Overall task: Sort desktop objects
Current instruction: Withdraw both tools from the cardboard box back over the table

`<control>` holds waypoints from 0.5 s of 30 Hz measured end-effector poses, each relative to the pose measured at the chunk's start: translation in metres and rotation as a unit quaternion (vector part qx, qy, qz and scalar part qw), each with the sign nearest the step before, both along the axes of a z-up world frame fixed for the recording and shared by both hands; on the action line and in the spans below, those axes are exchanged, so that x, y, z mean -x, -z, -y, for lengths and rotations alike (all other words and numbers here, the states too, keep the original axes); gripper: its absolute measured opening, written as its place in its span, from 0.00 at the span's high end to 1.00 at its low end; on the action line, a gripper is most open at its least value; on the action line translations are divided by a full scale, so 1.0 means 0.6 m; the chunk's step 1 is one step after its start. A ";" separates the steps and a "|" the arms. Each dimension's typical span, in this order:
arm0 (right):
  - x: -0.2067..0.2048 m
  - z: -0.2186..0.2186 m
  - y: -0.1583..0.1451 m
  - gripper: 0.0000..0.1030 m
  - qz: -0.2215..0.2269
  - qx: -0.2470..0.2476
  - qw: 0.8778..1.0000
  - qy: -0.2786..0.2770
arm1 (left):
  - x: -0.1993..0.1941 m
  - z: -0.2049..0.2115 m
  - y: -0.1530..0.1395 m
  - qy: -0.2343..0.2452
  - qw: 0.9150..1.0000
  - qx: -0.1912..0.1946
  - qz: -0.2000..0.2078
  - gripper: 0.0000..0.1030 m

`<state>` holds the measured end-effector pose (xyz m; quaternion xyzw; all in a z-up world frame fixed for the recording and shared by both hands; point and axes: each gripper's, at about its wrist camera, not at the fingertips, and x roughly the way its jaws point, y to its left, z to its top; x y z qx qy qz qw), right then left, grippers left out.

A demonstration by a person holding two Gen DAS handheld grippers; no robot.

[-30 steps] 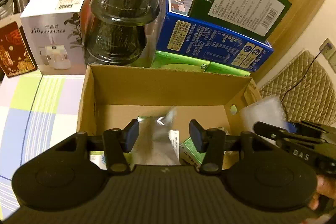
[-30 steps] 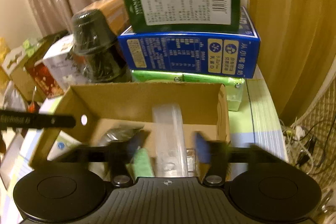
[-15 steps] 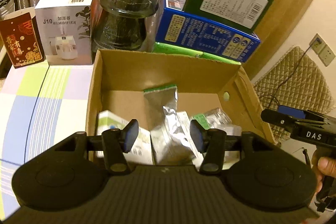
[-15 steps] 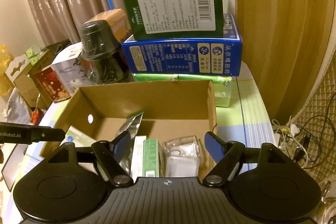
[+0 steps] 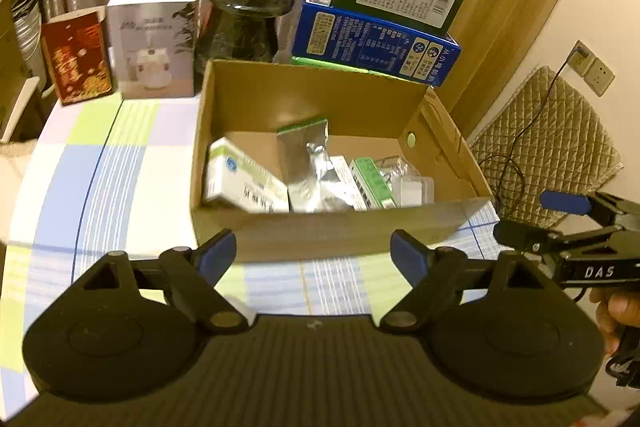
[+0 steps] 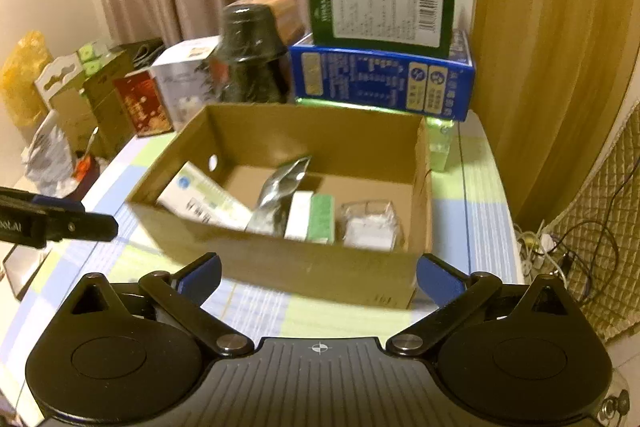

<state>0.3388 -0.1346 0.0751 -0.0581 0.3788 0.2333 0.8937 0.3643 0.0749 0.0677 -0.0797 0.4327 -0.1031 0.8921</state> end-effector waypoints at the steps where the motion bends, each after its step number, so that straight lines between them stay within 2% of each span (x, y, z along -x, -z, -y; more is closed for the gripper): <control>1: 0.011 -0.001 0.000 0.02 -0.001 0.002 1.000 -0.004 | 0.012 -0.004 -0.001 -0.003 1.000 0.002 0.001 0.19; 4: 0.040 -0.002 0.001 0.02 -0.001 0.006 1.000 -0.014 | 0.050 -0.015 -0.003 -0.014 1.000 -0.001 0.005 0.09; 8: 0.079 0.005 0.003 0.02 -0.001 0.004 1.000 -0.020 | 0.096 -0.033 -0.002 -0.028 1.000 -0.007 0.006 0.05; 12: 0.111 0.013 0.013 0.02 -0.003 0.004 1.000 -0.025 | 0.143 -0.057 0.008 -0.042 0.998 -0.039 0.014 0.03; 15: 0.129 0.019 0.026 0.02 -0.008 0.002 1.000 -0.023 | 0.172 -0.080 0.019 -0.057 0.998 -0.036 0.006 0.02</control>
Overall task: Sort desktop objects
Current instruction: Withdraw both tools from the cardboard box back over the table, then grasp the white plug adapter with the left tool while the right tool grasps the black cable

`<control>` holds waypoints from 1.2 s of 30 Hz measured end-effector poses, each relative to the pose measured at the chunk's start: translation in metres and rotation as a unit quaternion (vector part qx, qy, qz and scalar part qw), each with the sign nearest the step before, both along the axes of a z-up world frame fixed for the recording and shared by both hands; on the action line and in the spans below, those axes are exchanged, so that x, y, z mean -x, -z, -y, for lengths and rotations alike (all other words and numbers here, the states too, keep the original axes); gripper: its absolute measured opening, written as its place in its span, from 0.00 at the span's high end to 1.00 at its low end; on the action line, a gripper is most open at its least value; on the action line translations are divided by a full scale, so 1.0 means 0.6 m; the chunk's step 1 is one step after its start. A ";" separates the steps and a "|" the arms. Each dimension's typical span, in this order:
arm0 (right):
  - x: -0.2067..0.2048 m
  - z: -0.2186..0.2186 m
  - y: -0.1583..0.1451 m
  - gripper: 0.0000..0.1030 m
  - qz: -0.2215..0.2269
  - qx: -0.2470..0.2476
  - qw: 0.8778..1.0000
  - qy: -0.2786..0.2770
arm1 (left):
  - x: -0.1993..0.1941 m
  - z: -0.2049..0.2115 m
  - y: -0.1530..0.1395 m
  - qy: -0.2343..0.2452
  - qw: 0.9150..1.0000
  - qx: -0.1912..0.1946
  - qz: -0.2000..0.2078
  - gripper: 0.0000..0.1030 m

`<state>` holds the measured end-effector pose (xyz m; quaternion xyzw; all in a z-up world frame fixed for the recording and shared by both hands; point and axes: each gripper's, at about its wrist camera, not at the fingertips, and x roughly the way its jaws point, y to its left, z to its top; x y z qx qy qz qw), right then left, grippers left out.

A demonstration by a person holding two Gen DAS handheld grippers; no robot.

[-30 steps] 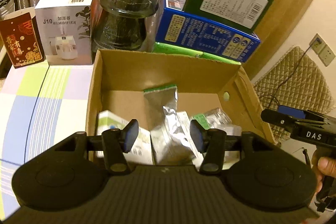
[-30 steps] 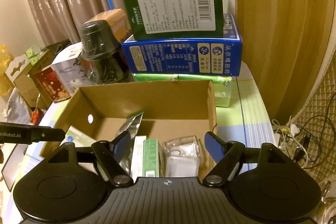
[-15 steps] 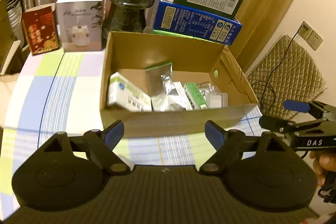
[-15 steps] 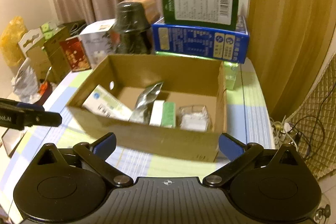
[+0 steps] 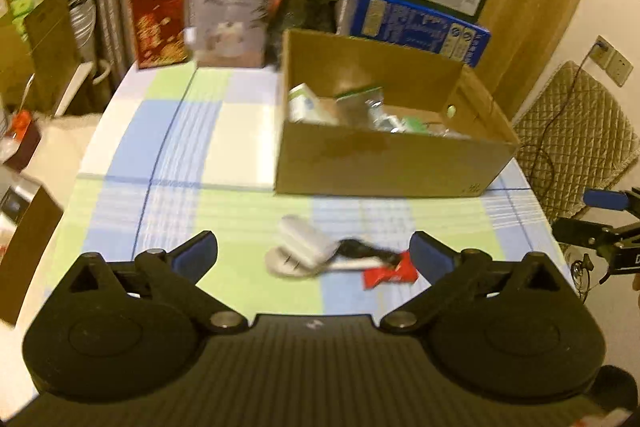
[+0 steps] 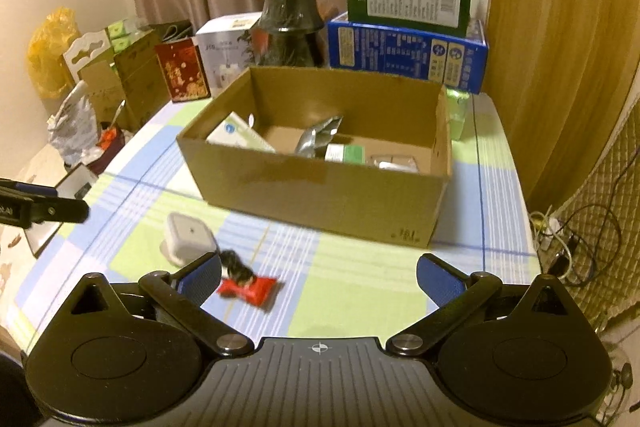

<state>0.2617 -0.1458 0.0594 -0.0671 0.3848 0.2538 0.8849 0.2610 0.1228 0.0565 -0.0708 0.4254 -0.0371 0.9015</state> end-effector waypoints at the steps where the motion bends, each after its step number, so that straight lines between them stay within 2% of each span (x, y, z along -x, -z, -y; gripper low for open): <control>1: 0.005 0.002 0.004 0.02 -0.003 -0.004 1.000 0.002 | 0.009 -0.007 0.003 -0.005 1.000 -0.001 0.000 0.02; 10: 0.032 0.008 0.033 0.02 -0.011 -0.021 1.000 0.009 | 0.049 -0.019 0.026 -0.005 0.999 -0.035 0.002 0.01; 17: 0.033 -0.015 0.062 0.02 0.002 -0.024 1.000 -0.002 | 0.046 0.004 0.058 0.039 0.997 -0.074 0.007 0.01; 20: 0.029 -0.033 0.087 0.02 0.017 -0.010 1.000 -0.017 | 0.040 0.012 0.078 0.055 0.995 -0.087 0.009 0.01; 26: 0.009 -0.050 0.149 0.03 0.014 -0.007 0.999 -0.045 | 0.022 0.019 0.125 0.095 0.992 -0.084 0.018 0.01; 28: -0.003 -0.055 0.160 0.07 0.001 -0.014 0.999 -0.047 | 0.016 0.019 0.138 0.106 0.991 -0.083 0.023 0.01; 32: -0.022 -0.072 0.160 0.17 0.012 -0.024 0.998 -0.065 | -0.005 0.020 0.153 0.118 0.989 -0.083 0.030 0.02; 36: -0.040 -0.095 0.164 0.24 0.013 -0.035 0.996 -0.085 | -0.027 0.028 0.161 0.140 0.983 -0.114 0.040 0.02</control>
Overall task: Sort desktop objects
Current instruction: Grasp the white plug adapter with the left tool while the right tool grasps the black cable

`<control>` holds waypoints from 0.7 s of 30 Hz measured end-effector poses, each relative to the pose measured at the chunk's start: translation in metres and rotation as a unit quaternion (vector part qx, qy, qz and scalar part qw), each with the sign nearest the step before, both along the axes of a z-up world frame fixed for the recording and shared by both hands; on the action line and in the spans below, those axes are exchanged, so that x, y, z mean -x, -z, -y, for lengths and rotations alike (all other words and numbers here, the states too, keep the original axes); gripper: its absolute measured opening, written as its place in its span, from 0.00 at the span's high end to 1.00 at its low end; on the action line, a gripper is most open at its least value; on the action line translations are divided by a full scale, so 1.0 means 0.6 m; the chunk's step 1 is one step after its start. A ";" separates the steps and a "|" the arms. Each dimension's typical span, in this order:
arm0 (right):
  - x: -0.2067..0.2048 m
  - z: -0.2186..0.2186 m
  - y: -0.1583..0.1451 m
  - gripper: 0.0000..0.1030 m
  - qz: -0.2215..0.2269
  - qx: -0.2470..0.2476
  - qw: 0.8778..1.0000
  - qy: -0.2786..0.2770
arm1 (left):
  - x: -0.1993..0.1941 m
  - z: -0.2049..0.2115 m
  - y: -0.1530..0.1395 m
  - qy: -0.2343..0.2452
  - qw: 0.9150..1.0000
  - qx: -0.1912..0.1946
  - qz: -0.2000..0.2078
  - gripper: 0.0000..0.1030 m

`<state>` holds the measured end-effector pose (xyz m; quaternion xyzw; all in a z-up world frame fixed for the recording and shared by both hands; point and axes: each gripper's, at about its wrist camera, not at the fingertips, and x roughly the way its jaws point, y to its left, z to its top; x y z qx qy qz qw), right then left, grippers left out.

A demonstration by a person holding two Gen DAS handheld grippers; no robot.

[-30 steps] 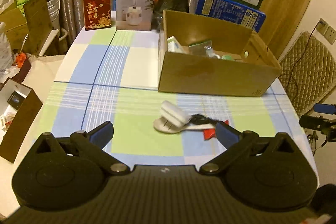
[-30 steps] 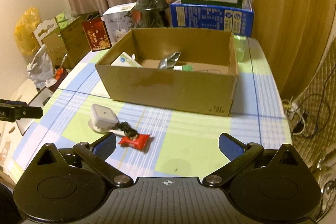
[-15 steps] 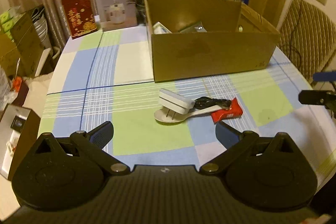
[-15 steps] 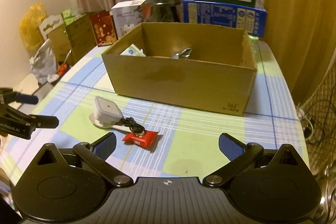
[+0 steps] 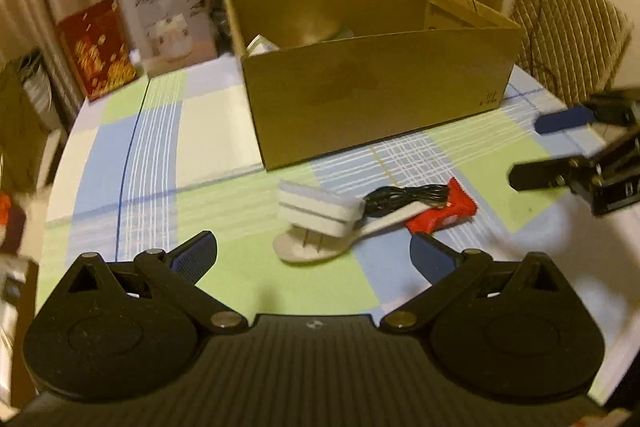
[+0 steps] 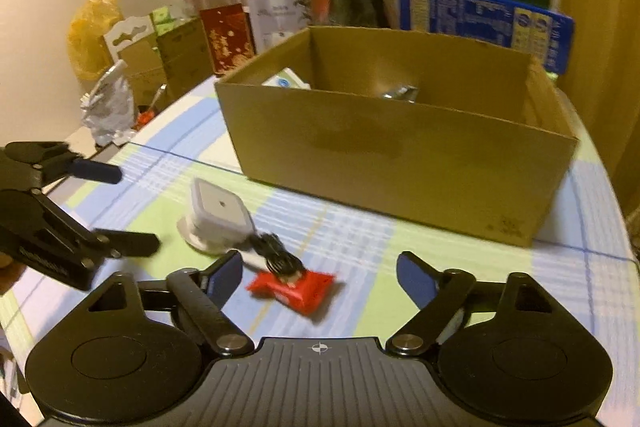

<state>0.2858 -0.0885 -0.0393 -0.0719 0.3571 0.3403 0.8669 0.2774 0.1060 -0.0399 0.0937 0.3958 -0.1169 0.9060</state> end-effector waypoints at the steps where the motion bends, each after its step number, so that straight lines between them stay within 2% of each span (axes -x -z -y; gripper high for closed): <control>1: -0.004 -0.005 0.002 0.25 0.000 0.002 1.000 -0.006 | -0.004 0.002 0.000 0.010 1.000 -0.010 0.006 0.02; 4: -0.011 -0.019 0.007 0.30 0.005 0.019 0.999 -0.027 | -0.014 0.005 0.004 0.041 0.998 -0.034 0.020 0.03; 8: -0.019 -0.026 0.014 0.34 0.002 0.025 0.999 -0.038 | -0.026 -0.001 0.015 0.062 0.998 -0.028 0.013 0.06; 14: -0.052 -0.046 0.027 0.38 -0.017 0.035 0.998 -0.045 | -0.038 -0.001 0.036 0.079 0.996 -0.044 0.007 0.10; 21: -0.068 -0.065 0.042 0.42 -0.048 0.044 0.996 -0.062 | -0.061 0.000 0.058 0.091 0.995 -0.031 -0.002 0.11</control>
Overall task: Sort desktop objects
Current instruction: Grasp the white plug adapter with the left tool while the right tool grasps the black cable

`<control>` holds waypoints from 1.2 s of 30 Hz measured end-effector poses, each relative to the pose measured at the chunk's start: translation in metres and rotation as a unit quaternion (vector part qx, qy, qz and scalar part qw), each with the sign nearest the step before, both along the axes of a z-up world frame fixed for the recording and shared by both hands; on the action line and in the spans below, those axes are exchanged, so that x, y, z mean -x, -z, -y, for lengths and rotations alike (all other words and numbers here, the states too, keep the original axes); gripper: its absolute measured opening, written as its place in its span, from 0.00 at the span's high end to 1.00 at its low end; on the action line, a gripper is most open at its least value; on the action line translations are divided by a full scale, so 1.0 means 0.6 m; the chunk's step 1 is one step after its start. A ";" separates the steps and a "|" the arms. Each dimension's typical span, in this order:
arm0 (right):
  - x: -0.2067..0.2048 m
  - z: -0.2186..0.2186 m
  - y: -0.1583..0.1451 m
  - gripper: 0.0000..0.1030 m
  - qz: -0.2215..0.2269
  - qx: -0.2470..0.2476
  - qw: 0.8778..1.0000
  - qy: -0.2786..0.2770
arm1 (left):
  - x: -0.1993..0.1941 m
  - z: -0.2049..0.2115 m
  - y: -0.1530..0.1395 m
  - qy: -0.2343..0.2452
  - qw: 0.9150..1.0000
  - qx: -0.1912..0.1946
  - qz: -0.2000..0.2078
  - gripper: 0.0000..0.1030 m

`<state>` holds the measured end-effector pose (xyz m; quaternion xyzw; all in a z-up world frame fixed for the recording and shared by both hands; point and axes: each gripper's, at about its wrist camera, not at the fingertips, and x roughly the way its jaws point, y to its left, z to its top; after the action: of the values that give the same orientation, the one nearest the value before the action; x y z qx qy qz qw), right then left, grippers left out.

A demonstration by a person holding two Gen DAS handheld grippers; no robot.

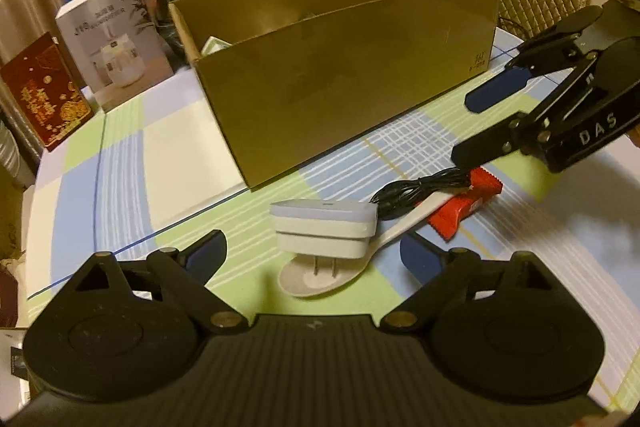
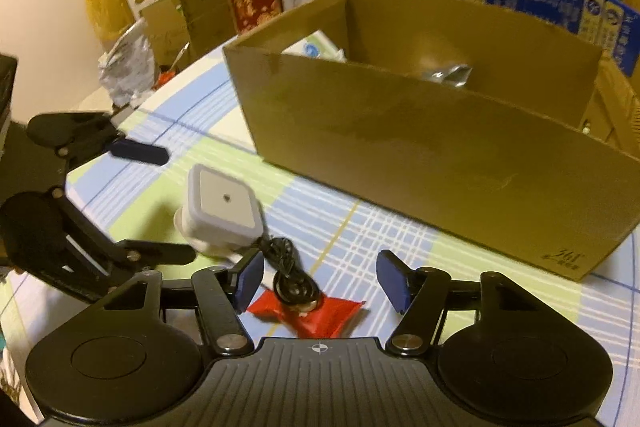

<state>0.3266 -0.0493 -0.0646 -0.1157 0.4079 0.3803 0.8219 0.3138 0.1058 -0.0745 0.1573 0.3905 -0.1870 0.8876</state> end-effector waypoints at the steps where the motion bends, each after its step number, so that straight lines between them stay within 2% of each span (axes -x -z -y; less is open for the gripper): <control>1: 0.001 -0.002 0.003 0.42 -0.001 0.004 1.000 -0.006 | -0.002 0.002 0.004 0.003 1.000 -0.001 0.000 0.11; 6: 0.002 -0.001 0.012 0.49 0.000 0.019 1.000 -0.009 | -0.006 0.003 0.023 0.014 1.000 -0.015 -0.004 0.12; 14: 0.004 -0.015 0.017 0.53 -0.001 0.011 1.000 -0.028 | -0.018 0.006 0.028 0.010 1.000 -0.001 0.001 0.13; 20: -0.006 -0.026 0.029 0.61 -0.013 0.013 0.999 -0.034 | -0.020 0.008 0.037 0.009 1.000 -0.002 -0.005 0.24; 30: -0.019 -0.036 0.040 0.72 -0.029 0.002 0.999 -0.035 | -0.024 0.008 0.039 0.008 1.000 0.011 -0.003 0.24; 36: -0.017 -0.046 0.042 0.75 -0.029 0.004 0.998 -0.048 | -0.032 0.001 0.047 0.001 1.000 0.017 -0.011 0.24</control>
<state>0.3368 -0.0214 -0.0900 -0.1272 0.4265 0.4210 0.7903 0.3332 0.1050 -0.1030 0.1406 0.3964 -0.1964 0.8858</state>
